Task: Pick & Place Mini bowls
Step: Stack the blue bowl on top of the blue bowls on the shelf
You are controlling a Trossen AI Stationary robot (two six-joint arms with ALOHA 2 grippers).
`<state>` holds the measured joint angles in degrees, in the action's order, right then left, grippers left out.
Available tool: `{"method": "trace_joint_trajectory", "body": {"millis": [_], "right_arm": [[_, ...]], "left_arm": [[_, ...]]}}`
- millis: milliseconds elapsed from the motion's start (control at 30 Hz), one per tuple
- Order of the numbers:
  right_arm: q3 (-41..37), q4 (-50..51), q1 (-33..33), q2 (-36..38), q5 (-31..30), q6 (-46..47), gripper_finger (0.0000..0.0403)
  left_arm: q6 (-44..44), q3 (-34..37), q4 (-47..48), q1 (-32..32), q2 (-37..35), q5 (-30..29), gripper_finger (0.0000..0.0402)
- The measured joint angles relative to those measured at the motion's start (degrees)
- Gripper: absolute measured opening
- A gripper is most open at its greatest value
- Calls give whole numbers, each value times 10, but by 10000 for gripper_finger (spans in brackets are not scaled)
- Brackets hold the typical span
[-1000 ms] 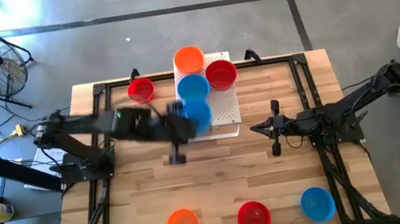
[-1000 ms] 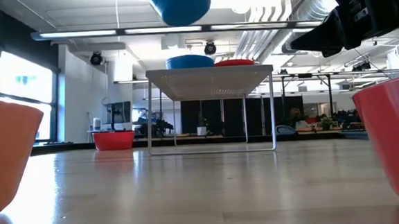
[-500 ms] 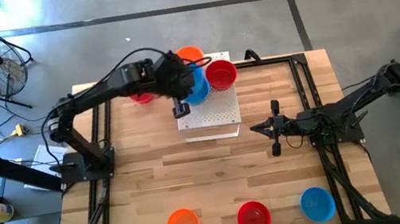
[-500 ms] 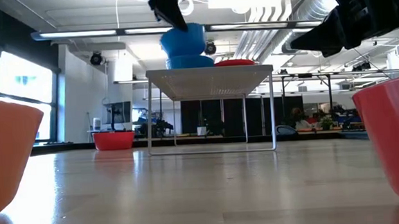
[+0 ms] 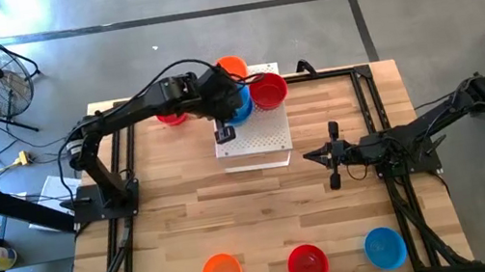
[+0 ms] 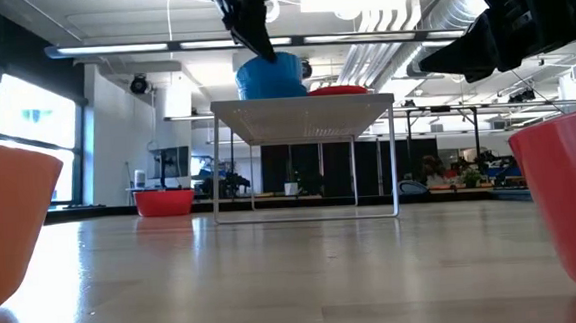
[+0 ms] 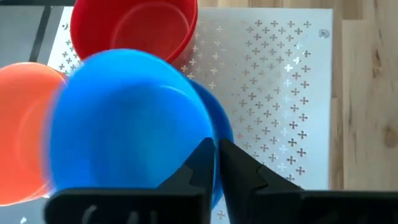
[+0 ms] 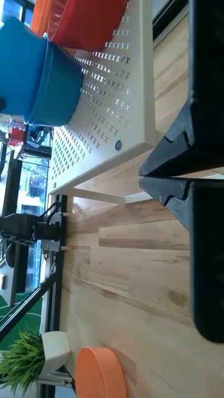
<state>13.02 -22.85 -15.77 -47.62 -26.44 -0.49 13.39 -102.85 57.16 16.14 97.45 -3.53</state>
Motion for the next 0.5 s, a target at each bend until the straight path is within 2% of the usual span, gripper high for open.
{"method": "trace_joint_trajectory", "body": {"millis": [267,500], "right_arm": [[0,0,0,0,0,0,2],[0,0,0,0,0,0,2]], "left_arm": [[-12,0,3,0,0,0,81],[-2,0,8,0,-2,0,90]]}}
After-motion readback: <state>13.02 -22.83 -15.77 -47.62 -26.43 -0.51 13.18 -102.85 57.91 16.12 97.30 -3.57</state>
